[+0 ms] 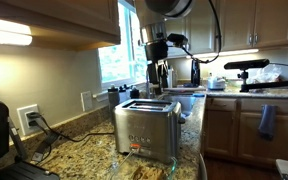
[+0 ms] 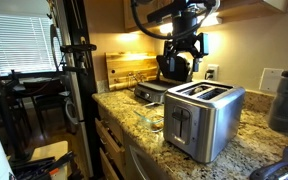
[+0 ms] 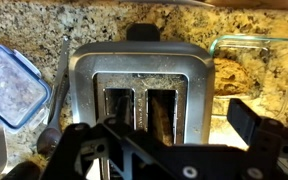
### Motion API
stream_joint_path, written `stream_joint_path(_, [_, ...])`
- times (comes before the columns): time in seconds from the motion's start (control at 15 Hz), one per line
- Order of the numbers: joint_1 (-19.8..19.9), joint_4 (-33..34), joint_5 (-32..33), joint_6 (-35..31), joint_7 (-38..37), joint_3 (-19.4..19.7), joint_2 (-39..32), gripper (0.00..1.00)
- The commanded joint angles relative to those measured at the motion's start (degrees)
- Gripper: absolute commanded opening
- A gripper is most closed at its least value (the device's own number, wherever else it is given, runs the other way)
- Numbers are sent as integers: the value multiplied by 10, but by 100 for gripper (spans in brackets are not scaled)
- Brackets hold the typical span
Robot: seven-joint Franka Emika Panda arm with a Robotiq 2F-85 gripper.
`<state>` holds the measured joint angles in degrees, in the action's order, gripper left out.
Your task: Get the bread from the glass bowl and place it the toaster, then push the lever down
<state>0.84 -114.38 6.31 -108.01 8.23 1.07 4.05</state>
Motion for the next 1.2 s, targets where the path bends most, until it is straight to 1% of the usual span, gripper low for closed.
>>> stream_joint_path(0.0, [0, 7, 0, 15, 1, 1, 2, 100])
stream_joint_path(0.67, [0, 12, 0, 17, 1, 0, -4, 100])
stream_joint_path(1.13, [12, -8, 3, 20, -4, 13, 50, 100])
